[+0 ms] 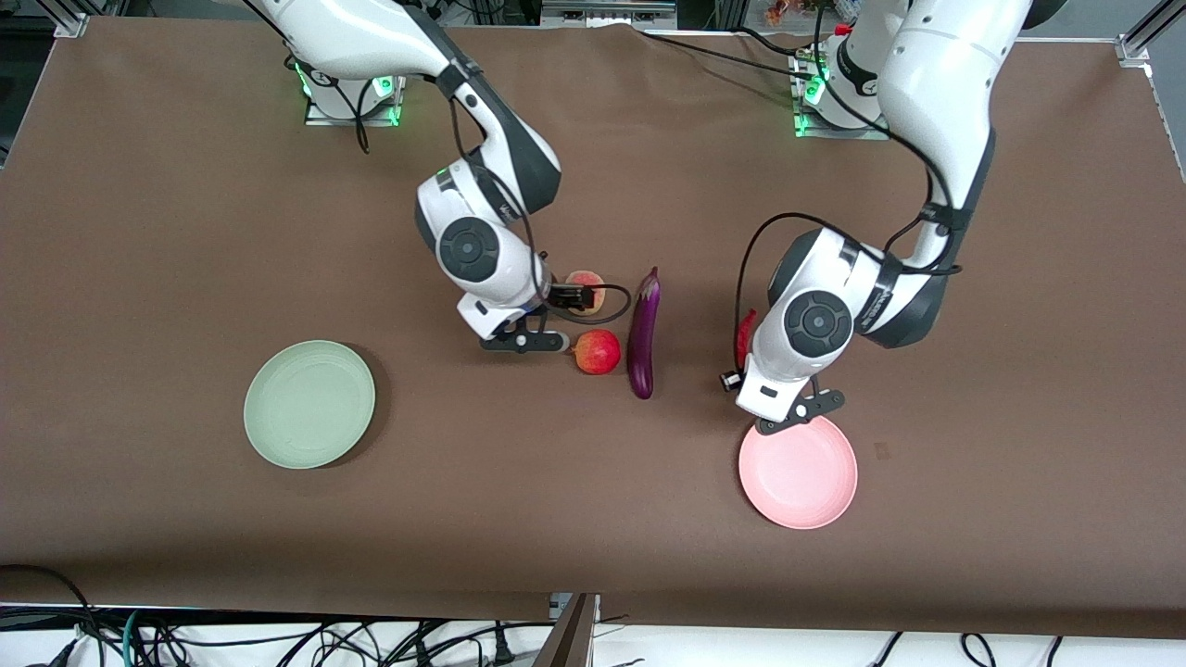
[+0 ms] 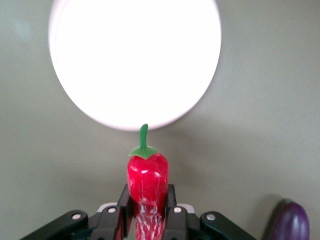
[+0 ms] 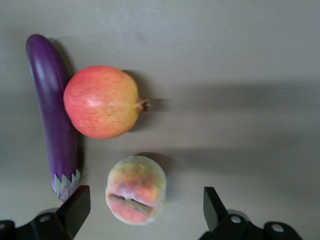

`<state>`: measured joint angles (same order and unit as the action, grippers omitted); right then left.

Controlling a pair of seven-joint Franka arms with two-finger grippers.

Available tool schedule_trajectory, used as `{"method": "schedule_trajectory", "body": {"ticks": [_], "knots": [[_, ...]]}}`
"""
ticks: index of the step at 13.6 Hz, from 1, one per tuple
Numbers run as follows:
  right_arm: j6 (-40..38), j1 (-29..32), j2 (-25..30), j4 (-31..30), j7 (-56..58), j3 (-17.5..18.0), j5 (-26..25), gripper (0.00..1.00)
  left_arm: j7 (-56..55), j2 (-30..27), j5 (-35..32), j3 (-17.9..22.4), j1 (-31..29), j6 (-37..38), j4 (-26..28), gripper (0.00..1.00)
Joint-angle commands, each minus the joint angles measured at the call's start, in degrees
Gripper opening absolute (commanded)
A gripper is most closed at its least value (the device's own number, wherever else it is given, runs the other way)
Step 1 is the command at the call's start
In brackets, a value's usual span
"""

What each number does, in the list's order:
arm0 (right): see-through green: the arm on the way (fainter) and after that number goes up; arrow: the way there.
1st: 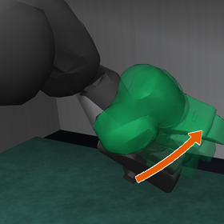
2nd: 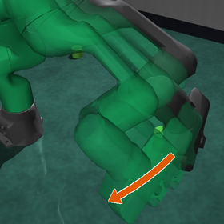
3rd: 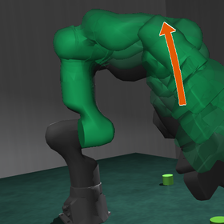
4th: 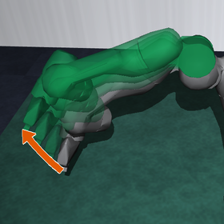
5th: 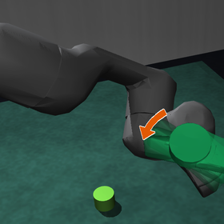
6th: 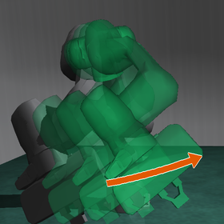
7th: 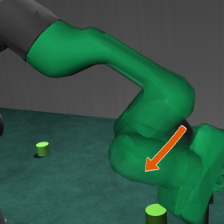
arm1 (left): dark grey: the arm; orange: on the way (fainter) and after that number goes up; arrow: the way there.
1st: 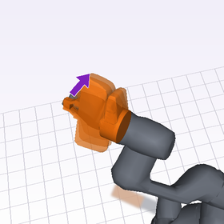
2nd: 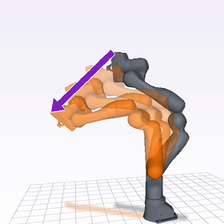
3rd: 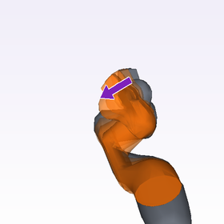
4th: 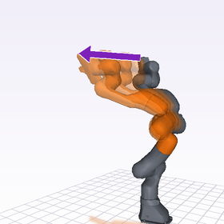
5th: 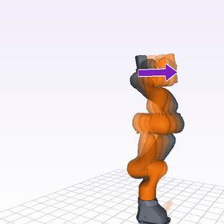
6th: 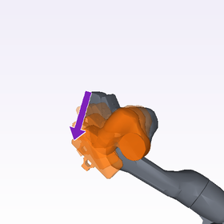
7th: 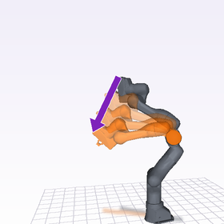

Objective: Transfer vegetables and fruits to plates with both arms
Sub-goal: 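Release the chili on the pink plate while the right gripper lifts the peach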

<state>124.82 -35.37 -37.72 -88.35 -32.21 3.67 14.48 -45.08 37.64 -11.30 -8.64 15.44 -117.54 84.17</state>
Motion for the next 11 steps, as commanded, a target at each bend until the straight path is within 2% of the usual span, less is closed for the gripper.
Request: {"method": "schedule_trajectory", "body": {"ticks": [1,3,4,6,8,10,11], "knots": [[3.66,-2.24,-2.18,0.45,-1.80,-0.68,1.17,1.00,12.32,1.73,-9.67,0.20,0.29,1.44,-5.84,0.00],[4.90,-2.95,-2.89,0.46,-1.89,-0.59,1.08,1.00,22.62,5.14,-10.23,0.72,-0.49,1.00,-11.02,0.00],[4.90,-3.21,-3.32,0.46,-1.80,-0.68,0.99,1.00,27.19,7.43,-10.15,0.73,-1.19,-1.79,-13.39,0.00],[4.90,-4.52,-4.20,0.37,-1.71,-0.68,0.47,1.00,34.76,11.38,-8.23,0.55,-4.34,-13.00,-14.21,0.00],[4.90,-5.14,-4.82,0.37,-1.71,-0.68,0.29,1.00,39.17,14.12,-2.53,0.46,-5.24,-16.66,-14.30,0.00],[5.25,-5.58,-5.35,0.46,-1.80,-0.68,0.20,1.00,42.61,15.62,-0.66,0.46,-6.20,-18.94,-14.38,0.00],[5.60,-5.85,-5.61,0.46,-1.71,-0.77,0.20,1.00,42.62,16.23,-0.13,0.46,-6.21,-19.91,-14.38,0.06]]}}
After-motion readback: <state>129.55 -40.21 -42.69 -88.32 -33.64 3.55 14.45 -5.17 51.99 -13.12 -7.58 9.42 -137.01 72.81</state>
